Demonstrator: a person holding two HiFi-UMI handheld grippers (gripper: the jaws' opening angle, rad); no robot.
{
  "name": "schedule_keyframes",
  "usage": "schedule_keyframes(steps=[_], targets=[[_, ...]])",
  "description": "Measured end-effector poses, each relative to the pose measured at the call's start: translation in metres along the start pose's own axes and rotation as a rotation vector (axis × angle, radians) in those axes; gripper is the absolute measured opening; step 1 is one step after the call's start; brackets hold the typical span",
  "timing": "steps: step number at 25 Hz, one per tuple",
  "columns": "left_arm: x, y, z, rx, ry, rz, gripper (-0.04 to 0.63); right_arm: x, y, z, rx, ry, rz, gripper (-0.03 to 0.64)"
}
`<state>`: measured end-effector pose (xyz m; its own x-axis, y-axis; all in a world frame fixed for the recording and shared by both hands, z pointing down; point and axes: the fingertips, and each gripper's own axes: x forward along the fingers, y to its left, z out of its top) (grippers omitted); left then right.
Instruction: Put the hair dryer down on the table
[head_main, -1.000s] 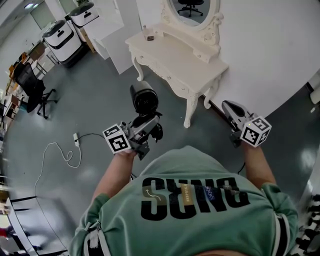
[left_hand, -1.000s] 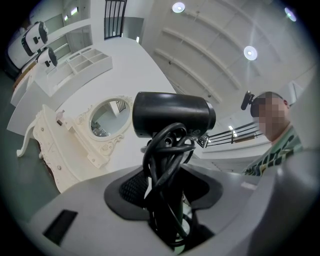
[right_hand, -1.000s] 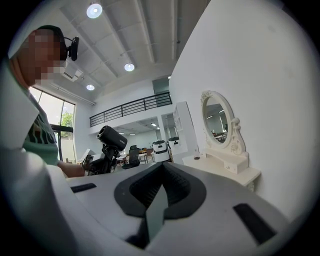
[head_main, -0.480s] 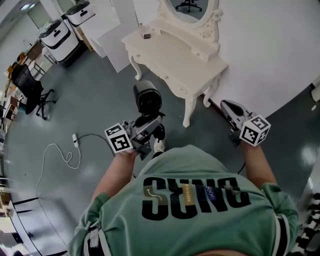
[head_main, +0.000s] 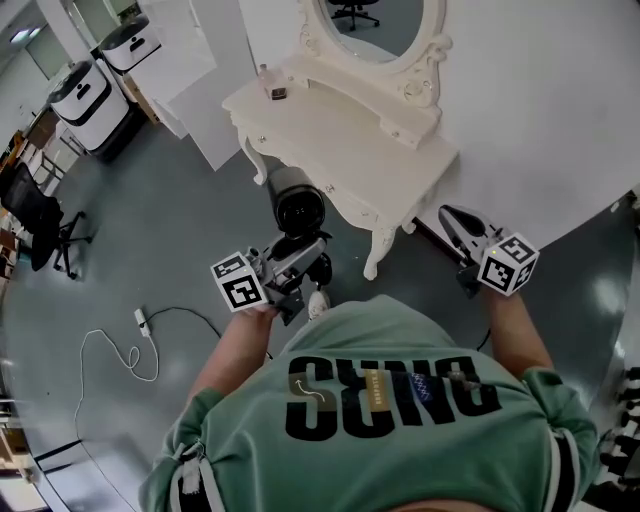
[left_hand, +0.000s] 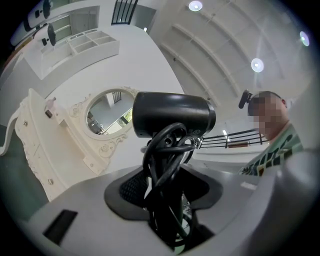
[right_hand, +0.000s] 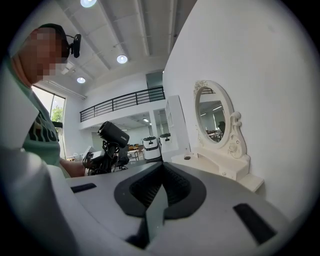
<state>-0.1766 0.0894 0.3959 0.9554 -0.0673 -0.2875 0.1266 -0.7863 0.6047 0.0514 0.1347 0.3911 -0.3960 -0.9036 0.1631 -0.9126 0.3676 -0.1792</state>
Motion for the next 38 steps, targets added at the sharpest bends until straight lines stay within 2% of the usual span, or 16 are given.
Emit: schedule_keyframes(steps=[9, 15, 22, 27, 34, 38], targets=[[0.008, 0.113, 0.113, 0.002, 0.078, -0.078, 0.194, 0.142, -0.032, 0.051, -0.007, 0.0, -0.066, -0.006], [0.022, 0.179, 0.153, -0.017, 0.113, -0.096, 0.195, 0.202, -0.064, 0.058, 0.006, 0.021, -0.105, -0.006], [0.059, 0.224, 0.166, -0.044, 0.143, -0.095, 0.193, 0.22, -0.114, 0.051, 0.051, 0.053, -0.138, -0.006], [0.102, 0.248, 0.161, -0.03, 0.163, -0.059, 0.195, 0.214, -0.165, 0.05, 0.076, 0.061, -0.128, -0.006], [0.188, 0.28, 0.145, 0.032, 0.111, 0.05, 0.193, 0.217, -0.257, 0.055, 0.033, 0.086, 0.016, -0.006], [0.22, 0.297, 0.141, 0.094, 0.146, 0.11, 0.193, 0.229, -0.293, 0.069, -0.036, 0.099, 0.094, -0.006]])
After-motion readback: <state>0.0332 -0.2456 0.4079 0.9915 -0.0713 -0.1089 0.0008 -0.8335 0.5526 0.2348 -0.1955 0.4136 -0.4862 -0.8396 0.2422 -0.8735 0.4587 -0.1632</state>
